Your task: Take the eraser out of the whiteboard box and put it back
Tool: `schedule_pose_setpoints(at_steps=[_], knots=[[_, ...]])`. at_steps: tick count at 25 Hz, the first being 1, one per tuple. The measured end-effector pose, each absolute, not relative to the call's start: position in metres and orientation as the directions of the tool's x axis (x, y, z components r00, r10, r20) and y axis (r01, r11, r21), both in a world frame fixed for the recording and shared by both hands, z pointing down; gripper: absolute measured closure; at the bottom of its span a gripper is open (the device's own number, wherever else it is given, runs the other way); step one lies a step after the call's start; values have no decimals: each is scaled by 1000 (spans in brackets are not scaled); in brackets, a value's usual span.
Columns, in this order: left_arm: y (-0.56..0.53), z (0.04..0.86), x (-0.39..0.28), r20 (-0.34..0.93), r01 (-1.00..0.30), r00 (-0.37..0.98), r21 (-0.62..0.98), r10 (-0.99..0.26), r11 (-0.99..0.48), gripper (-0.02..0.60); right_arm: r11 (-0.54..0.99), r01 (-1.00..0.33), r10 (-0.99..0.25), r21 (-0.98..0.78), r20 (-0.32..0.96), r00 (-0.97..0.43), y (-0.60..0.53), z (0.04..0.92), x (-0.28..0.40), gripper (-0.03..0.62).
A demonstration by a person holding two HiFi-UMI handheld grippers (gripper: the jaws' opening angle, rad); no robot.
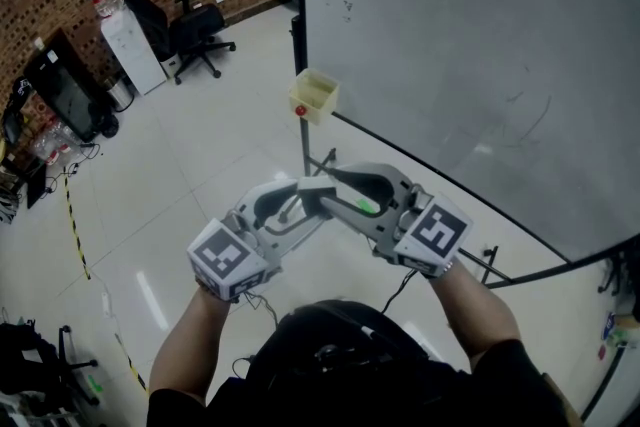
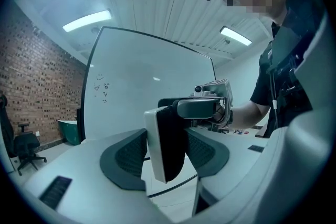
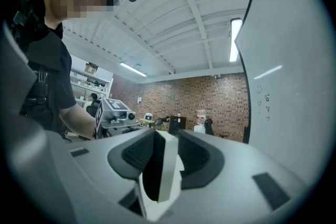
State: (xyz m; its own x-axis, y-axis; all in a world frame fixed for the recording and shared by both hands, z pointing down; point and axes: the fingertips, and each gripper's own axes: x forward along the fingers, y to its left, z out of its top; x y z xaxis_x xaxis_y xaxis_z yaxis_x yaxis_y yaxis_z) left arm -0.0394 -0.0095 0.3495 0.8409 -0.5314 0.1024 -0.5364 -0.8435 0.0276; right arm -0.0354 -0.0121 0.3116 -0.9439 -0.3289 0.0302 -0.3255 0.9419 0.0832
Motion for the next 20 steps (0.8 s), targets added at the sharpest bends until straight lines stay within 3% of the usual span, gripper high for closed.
schedule_pose_setpoints(at_steps=[20], knots=[[-17, 346, -39, 83, -617, 784, -5, -615, -787, 413, 938, -342, -343, 59, 19, -939, -18, 312, -25, 390]])
